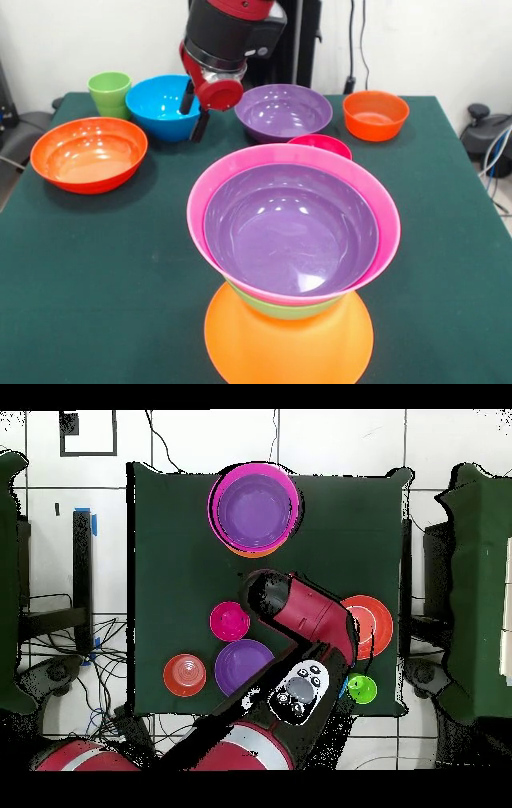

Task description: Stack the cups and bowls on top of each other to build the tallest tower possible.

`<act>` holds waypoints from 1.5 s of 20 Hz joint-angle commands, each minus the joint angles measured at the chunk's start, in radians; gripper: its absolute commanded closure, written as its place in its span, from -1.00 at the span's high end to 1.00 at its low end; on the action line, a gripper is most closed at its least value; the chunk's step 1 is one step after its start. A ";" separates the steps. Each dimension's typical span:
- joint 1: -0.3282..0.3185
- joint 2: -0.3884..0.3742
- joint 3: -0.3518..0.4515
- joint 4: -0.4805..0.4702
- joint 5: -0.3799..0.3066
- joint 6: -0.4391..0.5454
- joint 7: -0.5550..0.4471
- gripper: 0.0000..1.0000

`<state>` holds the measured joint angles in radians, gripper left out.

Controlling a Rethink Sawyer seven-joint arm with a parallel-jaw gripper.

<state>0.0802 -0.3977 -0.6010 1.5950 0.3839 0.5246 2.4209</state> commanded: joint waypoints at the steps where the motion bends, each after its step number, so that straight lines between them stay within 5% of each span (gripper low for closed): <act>1: 0.000 0.028 0.116 0.083 -0.086 -0.059 0.037 1.00; 10: -0.012 0.004 0.119 0.107 -0.113 -0.052 0.025 1.00; 30: -0.105 0.075 0.200 0.113 -0.162 -0.233 0.025 1.00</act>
<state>-0.0065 -0.3907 -0.5833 1.6636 0.2856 0.3434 2.4209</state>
